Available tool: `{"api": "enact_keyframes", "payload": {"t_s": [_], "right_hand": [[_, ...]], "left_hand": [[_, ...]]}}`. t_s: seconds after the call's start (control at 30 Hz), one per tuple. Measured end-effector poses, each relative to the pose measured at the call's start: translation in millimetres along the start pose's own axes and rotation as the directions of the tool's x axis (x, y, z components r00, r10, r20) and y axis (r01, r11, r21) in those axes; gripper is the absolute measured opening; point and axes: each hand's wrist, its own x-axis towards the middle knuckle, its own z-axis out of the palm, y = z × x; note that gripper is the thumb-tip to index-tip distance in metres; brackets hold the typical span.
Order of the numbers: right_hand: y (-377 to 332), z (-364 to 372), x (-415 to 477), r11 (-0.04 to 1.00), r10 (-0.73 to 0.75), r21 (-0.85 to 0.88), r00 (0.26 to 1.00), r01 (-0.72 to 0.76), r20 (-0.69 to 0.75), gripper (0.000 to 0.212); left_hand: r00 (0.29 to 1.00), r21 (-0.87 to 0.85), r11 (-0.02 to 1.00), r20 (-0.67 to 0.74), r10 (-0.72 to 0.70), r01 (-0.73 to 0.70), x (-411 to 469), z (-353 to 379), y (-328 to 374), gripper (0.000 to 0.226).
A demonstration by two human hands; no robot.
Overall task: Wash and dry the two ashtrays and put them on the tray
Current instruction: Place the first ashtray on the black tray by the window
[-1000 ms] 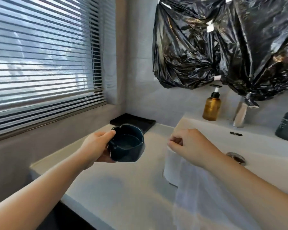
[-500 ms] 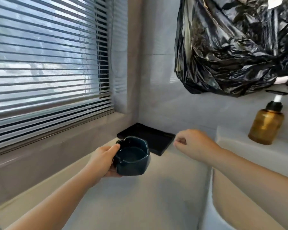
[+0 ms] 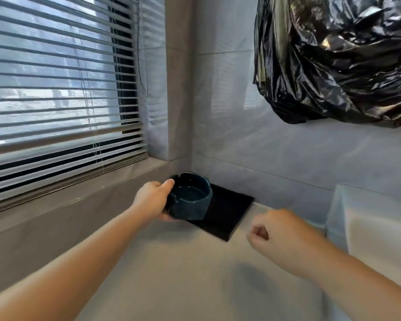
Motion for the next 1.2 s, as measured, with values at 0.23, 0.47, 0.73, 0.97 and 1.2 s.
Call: {"api": "enact_keyframes", "payload": {"t_s": [0.23, 0.47, 0.73, 0.97, 1.2], "right_hand": [[4.0, -2.0, 4.2, 0.998, 0.05, -0.04, 0.999, -0.05, 0.007, 0.02], [4.4, 0.0, 4.2, 0.999, 0.047, -0.011, 0.999, -0.047, -0.011, 0.018], [1.7, -1.1, 1.2, 0.998, 0.053, -0.022, 0.999, -0.053, 0.009, 0.017], [2.3, -2.5, 0.7, 0.998, 0.066, -0.013, 0.998, -0.065, 0.023, 0.018], [4.1, 0.0, 1.3, 0.997, 0.073, -0.006, 0.997, -0.073, 0.028, 0.018]], "left_hand": [[0.998, -0.041, 0.997, -0.027, -0.062, 0.061, 53.8, 31.2, 7.7, 0.033], [0.992, -0.045, 0.992, -0.046, -0.122, 0.119, 73.3, 38.9, -11.5, 0.033], [0.983, -0.017, 0.985, -0.068, -0.171, 0.17, 82.8, 41.6, -15.1, 0.039], [0.984, 0.206, 0.977, -0.18, -0.009, 0.047, 88.0, 52.6, -14.2, 0.038], [0.93, 0.613, 0.754, -0.083, 0.359, -0.236, 79.9, 41.2, -28.4, 0.038]]}}
